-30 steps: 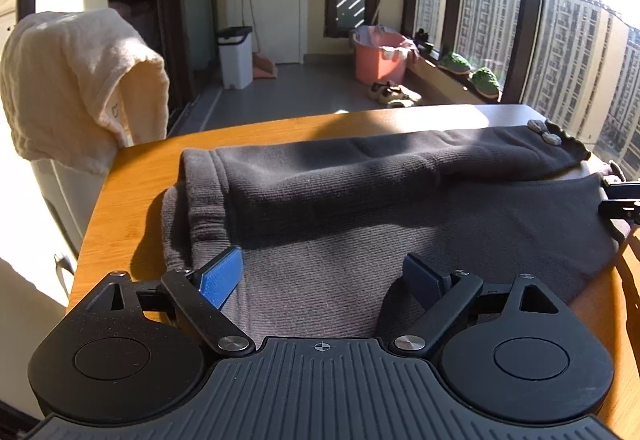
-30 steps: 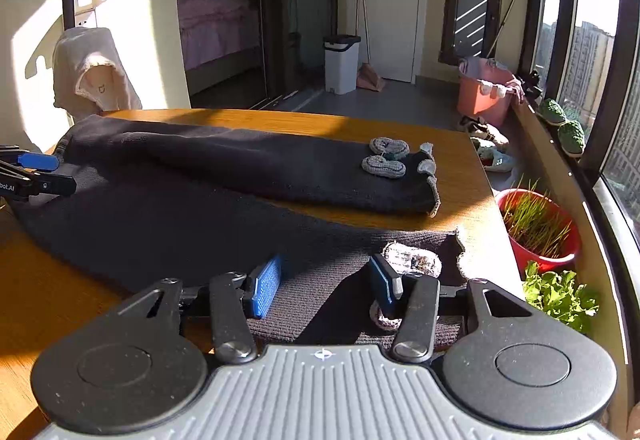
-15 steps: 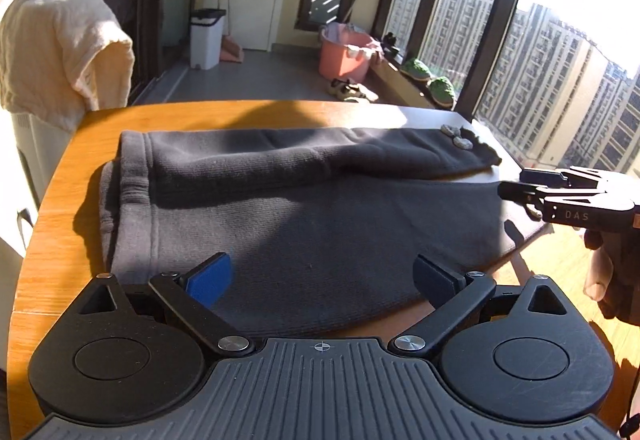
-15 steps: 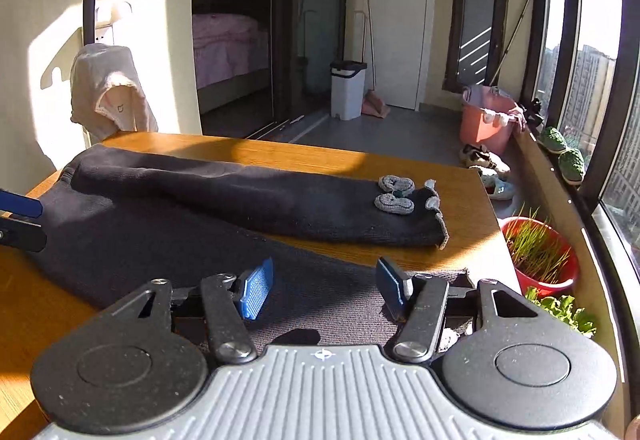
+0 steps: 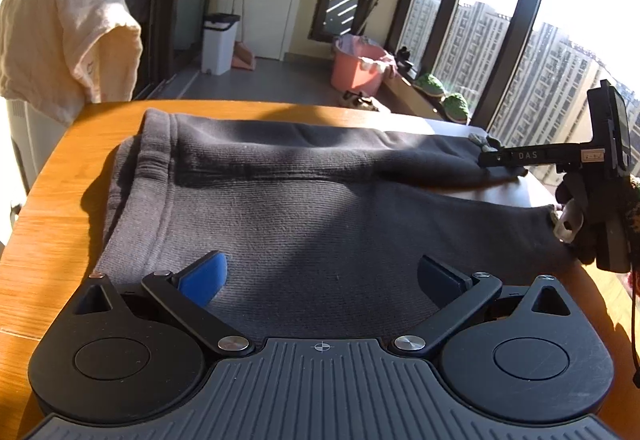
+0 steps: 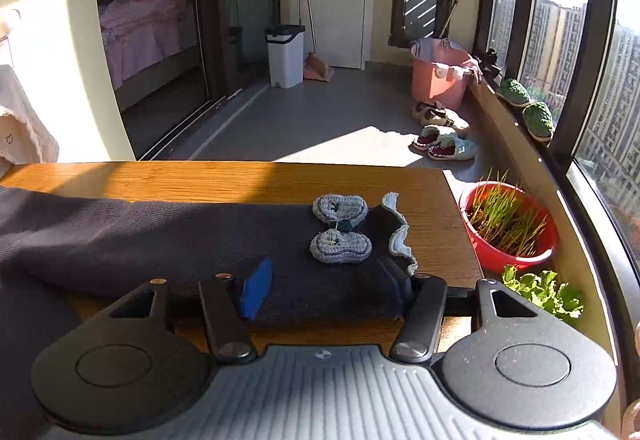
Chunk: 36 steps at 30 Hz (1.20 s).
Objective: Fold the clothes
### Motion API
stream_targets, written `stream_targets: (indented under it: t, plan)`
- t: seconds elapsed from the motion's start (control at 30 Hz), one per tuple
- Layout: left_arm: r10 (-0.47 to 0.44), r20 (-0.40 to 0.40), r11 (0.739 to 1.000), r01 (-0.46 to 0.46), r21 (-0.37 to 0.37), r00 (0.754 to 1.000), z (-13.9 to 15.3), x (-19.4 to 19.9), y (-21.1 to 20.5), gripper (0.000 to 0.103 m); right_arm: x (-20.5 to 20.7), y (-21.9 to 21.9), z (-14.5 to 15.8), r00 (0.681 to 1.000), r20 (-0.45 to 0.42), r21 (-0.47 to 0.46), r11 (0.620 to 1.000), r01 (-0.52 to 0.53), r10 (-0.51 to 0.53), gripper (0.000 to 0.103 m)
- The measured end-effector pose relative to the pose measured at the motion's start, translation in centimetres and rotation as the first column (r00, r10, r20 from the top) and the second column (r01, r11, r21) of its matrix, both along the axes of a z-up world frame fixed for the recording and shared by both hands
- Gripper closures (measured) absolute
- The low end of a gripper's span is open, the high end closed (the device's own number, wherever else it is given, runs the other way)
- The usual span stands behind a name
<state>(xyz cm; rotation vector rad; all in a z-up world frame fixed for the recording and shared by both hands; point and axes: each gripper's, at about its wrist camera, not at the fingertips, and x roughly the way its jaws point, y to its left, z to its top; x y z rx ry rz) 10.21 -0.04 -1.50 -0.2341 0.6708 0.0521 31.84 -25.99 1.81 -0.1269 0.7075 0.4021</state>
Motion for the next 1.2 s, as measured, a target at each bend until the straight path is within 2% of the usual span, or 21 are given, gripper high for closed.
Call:
stream_targets:
  t: [0.07, 0.13, 0.2, 0.3, 0.43, 0.63, 0.73, 0.77, 0.8, 0.87, 0.93, 1.03, 1.17, 1.2]
  plan:
    - [0.016, -0.002, 1.0, -0.016, 0.009, 1.0, 0.0, 0.1, -0.3, 0.0, -2.2, -0.8, 0.8, 0.998, 0.063, -0.018, 1.0, -0.006, 0.007, 0.046]
    - [0.024, -0.005, 0.999, -0.024, 0.021, 1.0, 0.1, -0.2, -0.7, 0.0, -5.2, -1.9, 1.3, 0.996, 0.086, -0.003, 0.999, -0.036, 0.036, 0.044]
    - [0.031, -0.005, 0.999, -0.031, 0.039, 1.0, 0.0, -0.4, -1.1, 0.0, -8.6, -2.9, 1.2, 0.995, 0.062, 0.024, 0.996, -0.081, 0.079, 0.035]
    - [0.039, -0.007, 0.997, -0.038, 0.067, 0.999, -0.1, -0.7, -1.6, 0.0, -11.5, -4.0, 0.2, 0.991, 0.017, 0.029, 0.99, -0.135, 0.134, 0.029]
    - [0.055, -0.014, 0.996, -0.054, 0.069, 0.998, 0.0, -0.3, -1.5, 0.0, -11.8, -3.4, -0.5, 0.987, 0.043, -0.032, 0.988, -0.153, 0.154, 0.023]
    - [0.067, -0.026, 0.988, -0.063, 0.141, 0.997, -0.2, 0.1, -2.5, 0.0, -9.4, -3.0, -1.1, 0.987, 0.091, -0.052, 0.99, -0.128, 0.132, 0.02]
    - [0.135, -0.025, 0.96, -0.125, 0.251, 0.991, -0.2, -0.1, -3.9, 0.0, -10.4, -3.1, -1.0, 0.984, 0.162, -0.076, 0.995, -0.065, 0.077, 0.02]
    - [0.16, -0.002, 0.947, -0.152, 0.283, 0.987, 0.0, -0.5, -4.4, 0.0, -11.5, -3.2, -0.9, 0.977, 0.205, -0.079, 0.996, -0.048, 0.063, 0.018]
    - [0.187, 0.035, 0.929, -0.189, 0.319, 0.982, 0.1, -1.1, -5.0, 0.0, -12.7, -3.3, -0.7, 0.97, 0.238, -0.075, 0.996, -0.038, 0.055, 0.011]
    - [0.212, 0.062, 0.916, -0.221, 0.336, 0.975, 0.4, -2.1, -5.9, 0.0, -15.0, -3.8, -0.6, 0.968, 0.247, -0.037, 0.998, -0.045, 0.053, 0.006]
    - [0.209, 0.041, 0.929, -0.211, 0.305, 0.977, 0.4, -3.2, -6.6, 0.0, -17.1, -4.4, -0.5, 0.972, 0.231, 0.011, 0.999, -0.036, 0.033, 0.001]
    - [0.207, 0.018, 0.943, -0.204, 0.262, 0.978, 0.4, -4.7, -7.8, 0.0, -19.7, -5.2, -0.3, 0.979, 0.198, 0.081, 0.996, 0.03, -0.045, 0.0]
    - [0.222, -0.055, 0.963, -0.21, 0.171, 0.973, 0.0, -5.8, -8.3, 0.0, -21.8, -6.2, -0.7, 0.993, 0.061, 0.209, 0.974, 0.083, -0.098, 0.0]
    - [0.23, -0.055, 0.96, -0.217, 0.176, 0.972, 0.0, -6.1, -8.6, 0.0, -22.1, -6.3, -0.9, 0.994, 0.028, 0.222, 0.97, 0.098, -0.107, 0.0]
